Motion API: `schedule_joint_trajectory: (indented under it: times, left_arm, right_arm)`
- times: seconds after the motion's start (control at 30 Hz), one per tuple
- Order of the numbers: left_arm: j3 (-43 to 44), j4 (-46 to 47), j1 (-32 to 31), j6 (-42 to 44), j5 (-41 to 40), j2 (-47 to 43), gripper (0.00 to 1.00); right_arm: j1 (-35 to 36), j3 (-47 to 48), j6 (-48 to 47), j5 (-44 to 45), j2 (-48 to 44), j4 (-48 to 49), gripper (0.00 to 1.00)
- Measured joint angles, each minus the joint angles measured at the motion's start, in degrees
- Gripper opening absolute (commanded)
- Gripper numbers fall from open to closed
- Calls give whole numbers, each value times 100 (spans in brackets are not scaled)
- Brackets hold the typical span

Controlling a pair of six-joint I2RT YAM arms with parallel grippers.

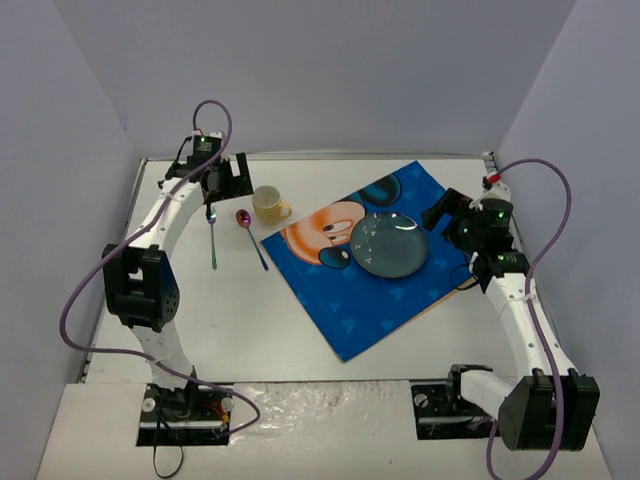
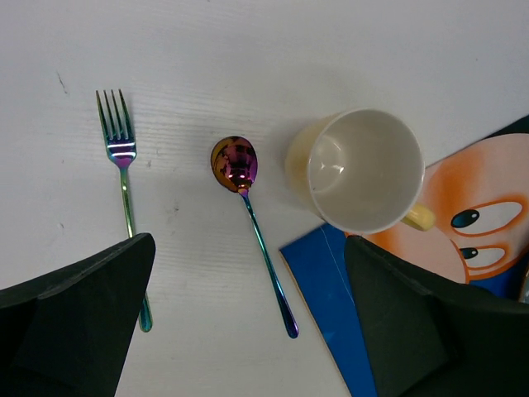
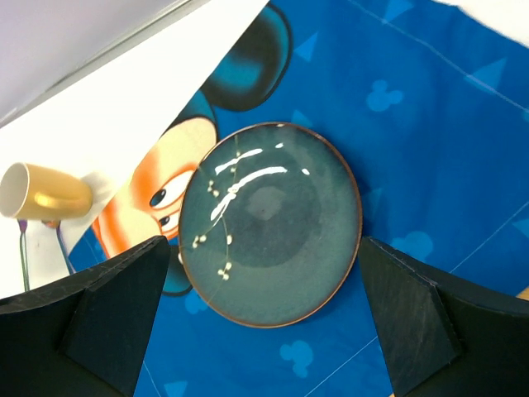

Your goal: Set the dinner table for one person

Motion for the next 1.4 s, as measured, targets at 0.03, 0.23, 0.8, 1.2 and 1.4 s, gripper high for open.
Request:
schedule_joint_trajectory:
  times: [0.03,0.23,0.8,1.2,1.4]
  left_arm:
    - [79,-14,-11,29,4,142,94]
    - [582,-70,-77,122,41,868,86]
    - [1738,-205,-501,381,-232,2042,34]
    - [1738,-367,-485,472,-286,2154,0]
    - [1740,-360,-485,515,-305,2145,0]
  right_arm:
    - [68,0,-19,-2,0,-8,95]
    - [269,-7,-60,-32,-16,-29,95]
    - [506,-46,-64,-137,-15,71,95]
    - [525,-188,-224,-341,-17,183,94]
    - [651,-210,-389,-454,-15,242,93]
